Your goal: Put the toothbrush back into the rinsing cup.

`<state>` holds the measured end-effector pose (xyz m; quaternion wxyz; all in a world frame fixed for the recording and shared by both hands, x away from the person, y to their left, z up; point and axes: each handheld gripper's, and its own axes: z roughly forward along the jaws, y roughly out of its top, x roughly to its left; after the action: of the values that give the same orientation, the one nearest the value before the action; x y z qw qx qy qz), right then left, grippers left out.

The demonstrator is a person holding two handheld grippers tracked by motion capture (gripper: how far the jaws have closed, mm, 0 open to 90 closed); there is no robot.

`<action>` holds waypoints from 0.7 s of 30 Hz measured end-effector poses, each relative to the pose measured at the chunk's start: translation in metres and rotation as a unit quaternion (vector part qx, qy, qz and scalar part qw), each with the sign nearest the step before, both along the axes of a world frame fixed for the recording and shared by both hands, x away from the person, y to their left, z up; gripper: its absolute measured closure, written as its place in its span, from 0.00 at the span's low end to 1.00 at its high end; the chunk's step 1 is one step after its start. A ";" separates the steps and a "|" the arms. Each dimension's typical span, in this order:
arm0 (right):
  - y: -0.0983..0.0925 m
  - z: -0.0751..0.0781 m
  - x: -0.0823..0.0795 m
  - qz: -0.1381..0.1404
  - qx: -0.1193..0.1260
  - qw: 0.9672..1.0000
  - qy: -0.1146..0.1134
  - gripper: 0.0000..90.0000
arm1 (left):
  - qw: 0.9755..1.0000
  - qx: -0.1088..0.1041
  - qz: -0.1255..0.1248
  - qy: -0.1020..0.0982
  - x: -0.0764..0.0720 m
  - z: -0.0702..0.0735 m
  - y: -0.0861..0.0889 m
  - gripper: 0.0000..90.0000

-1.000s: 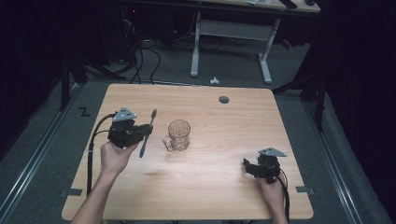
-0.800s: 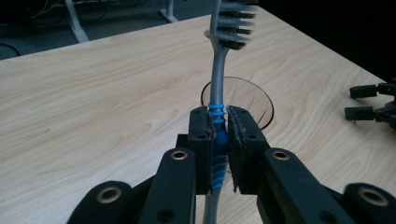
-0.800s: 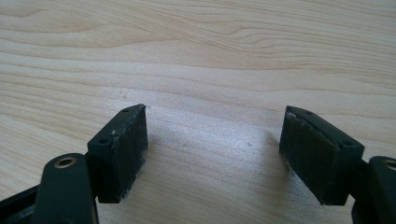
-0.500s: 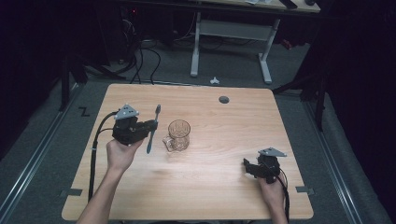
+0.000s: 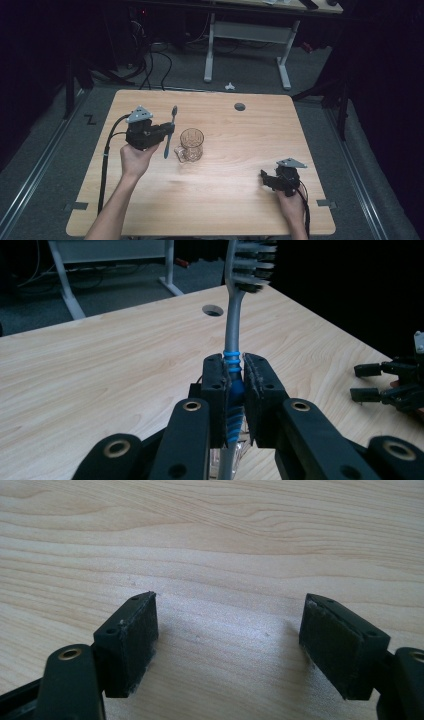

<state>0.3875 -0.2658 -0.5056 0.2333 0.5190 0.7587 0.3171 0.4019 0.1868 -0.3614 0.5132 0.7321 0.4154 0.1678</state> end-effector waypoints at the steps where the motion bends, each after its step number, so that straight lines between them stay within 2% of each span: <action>1: 0.000 0.000 0.000 0.000 0.000 1.000 0.000 0.26 | 1.000 -0.001 0.000 0.000 0.000 0.000 0.000 0.89; 9: 0.000 0.000 0.000 0.000 0.000 1.000 0.000 0.26 | 1.000 -0.015 0.001 -0.001 0.005 -0.002 0.000 0.89; 13: 0.000 0.000 0.000 0.000 0.000 1.000 0.000 0.26 | 1.000 -0.015 -0.001 -0.005 0.008 -0.001 -0.003 0.89; 20: 0.000 0.000 0.000 0.000 0.000 1.000 0.000 0.26 | 1.000 -0.025 -0.007 -0.006 0.015 -0.003 -0.012 0.89; 21: 0.000 0.000 0.000 -0.001 0.000 1.000 0.000 0.26 | 0.999 -0.031 -0.007 -0.004 0.017 -0.004 -0.012 0.89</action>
<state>0.3874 -0.2658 -0.5056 0.2333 0.5195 0.7584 0.3171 0.4188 0.1746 -0.3653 0.5388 0.7179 0.4128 0.1543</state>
